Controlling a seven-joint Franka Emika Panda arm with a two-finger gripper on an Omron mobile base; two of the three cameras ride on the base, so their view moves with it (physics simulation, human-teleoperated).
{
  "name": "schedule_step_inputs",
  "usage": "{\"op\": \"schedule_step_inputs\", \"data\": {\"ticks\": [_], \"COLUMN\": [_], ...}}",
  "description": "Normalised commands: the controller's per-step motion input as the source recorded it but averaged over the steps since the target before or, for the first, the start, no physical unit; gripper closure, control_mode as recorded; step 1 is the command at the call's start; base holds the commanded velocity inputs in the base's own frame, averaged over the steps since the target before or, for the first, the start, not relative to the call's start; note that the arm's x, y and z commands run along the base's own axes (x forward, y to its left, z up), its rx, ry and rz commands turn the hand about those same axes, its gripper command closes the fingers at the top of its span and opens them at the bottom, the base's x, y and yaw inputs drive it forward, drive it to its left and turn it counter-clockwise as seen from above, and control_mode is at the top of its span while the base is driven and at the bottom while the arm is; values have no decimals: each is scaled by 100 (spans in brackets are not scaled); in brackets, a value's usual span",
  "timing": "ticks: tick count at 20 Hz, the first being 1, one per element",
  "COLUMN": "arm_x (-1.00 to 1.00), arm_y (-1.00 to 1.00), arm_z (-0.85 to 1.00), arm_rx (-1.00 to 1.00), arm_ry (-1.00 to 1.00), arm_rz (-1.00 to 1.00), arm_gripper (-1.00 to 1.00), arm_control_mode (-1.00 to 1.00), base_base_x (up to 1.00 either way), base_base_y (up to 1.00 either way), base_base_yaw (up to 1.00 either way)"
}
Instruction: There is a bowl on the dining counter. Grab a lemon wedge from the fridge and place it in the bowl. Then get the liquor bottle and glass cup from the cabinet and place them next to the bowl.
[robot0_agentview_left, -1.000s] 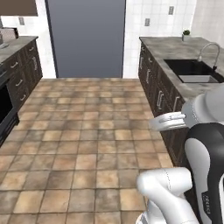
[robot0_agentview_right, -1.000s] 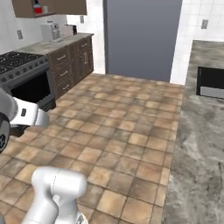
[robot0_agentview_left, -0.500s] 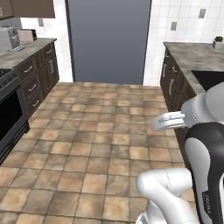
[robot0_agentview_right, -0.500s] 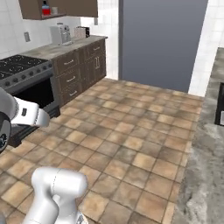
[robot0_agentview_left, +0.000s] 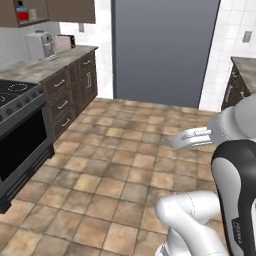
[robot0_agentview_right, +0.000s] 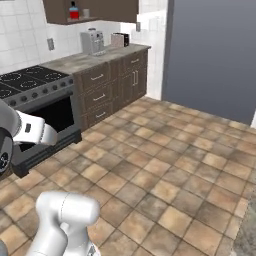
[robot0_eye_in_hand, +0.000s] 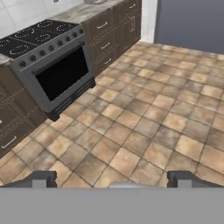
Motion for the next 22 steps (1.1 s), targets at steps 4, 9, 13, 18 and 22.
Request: {"op": "schedule_step_inputs", "data": {"ticks": [4,9,13,18,22], "arm_x": [0,0,0,0,0], "arm_y": [0,0,0,0,0], "arm_z": [0,0,0,0,0], "arm_rx": [0,0,0,0,0], "arm_ry": [0,0,0,0,0], "arm_rz": [0,0,0,0,0], "arm_gripper": [-100,-100,-100,-100,-100], "arm_control_mode": [100,100,100,100,100], "base_base_x": [100,100,100,100,100], "base_base_y": [0,0,-5,-13,-25], "base_base_yaw": [33,33,34,36,39]}}
